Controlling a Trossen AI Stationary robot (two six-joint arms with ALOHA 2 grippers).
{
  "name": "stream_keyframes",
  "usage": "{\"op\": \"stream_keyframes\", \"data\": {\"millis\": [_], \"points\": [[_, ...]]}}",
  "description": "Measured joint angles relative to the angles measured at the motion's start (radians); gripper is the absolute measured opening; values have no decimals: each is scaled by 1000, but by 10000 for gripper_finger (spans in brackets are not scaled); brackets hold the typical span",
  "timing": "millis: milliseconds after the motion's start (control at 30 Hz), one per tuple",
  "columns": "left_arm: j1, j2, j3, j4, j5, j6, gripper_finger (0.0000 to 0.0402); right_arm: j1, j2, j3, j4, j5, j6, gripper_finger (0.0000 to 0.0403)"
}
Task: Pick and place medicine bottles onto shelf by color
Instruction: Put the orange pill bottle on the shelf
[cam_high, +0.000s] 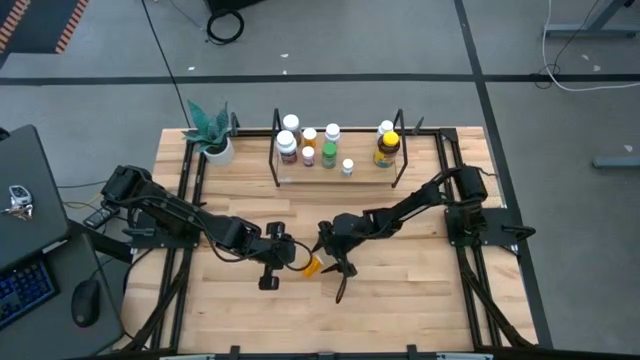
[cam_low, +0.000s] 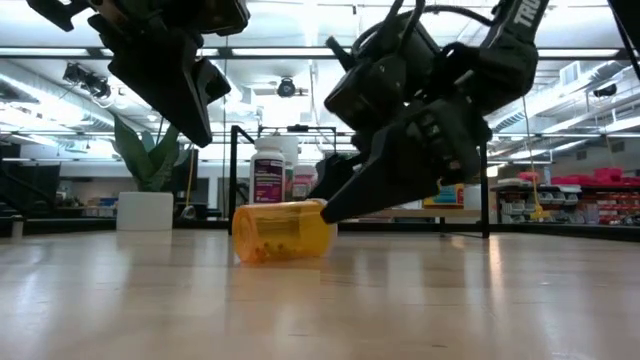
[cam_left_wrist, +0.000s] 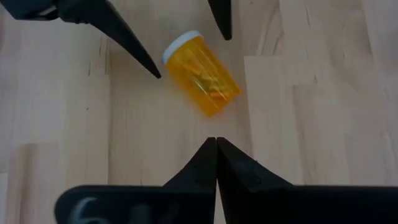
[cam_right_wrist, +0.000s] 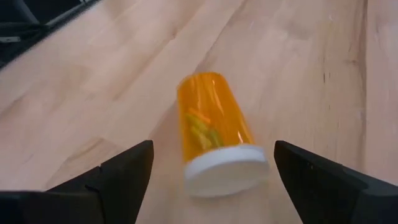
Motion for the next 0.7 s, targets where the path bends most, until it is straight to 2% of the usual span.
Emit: {"op": "stream_keyframes", "data": {"millis": [333, 700], "points": [[0, 0, 0, -24, 0, -1, 11, -1, 17, 2, 18, 6, -4, 335], [-3, 0, 0, -25, 0, -6, 16, 0, 17, 2, -27, 58, -8, 266]]}}
